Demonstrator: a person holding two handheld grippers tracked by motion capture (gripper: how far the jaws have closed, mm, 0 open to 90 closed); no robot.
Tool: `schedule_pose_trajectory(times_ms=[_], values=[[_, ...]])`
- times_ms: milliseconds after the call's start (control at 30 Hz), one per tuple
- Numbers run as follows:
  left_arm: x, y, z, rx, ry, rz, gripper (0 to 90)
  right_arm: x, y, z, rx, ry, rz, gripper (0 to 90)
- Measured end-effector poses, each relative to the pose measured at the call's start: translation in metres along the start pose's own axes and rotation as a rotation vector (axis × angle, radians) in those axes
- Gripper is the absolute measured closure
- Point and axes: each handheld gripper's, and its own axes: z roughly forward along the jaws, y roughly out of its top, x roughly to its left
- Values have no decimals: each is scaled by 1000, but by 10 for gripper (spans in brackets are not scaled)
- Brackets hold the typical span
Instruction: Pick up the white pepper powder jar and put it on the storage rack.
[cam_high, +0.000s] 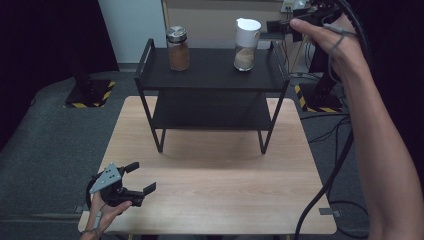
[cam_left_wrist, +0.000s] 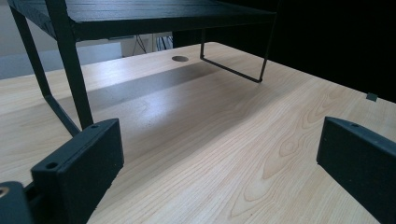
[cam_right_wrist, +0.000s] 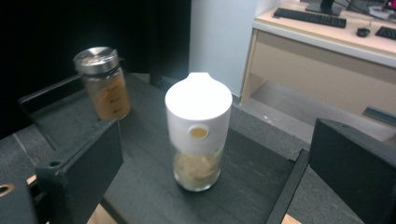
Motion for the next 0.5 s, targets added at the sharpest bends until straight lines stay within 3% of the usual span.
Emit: schedule_pose_trajectory(times_ms=[167,500], values=[[0,0,0,5,2,0,0,4,-18,-15,-24,50,-11,36],[-2,-1,-3,3,6,4,0,29,-58,-38,-56,124,-52,37]])
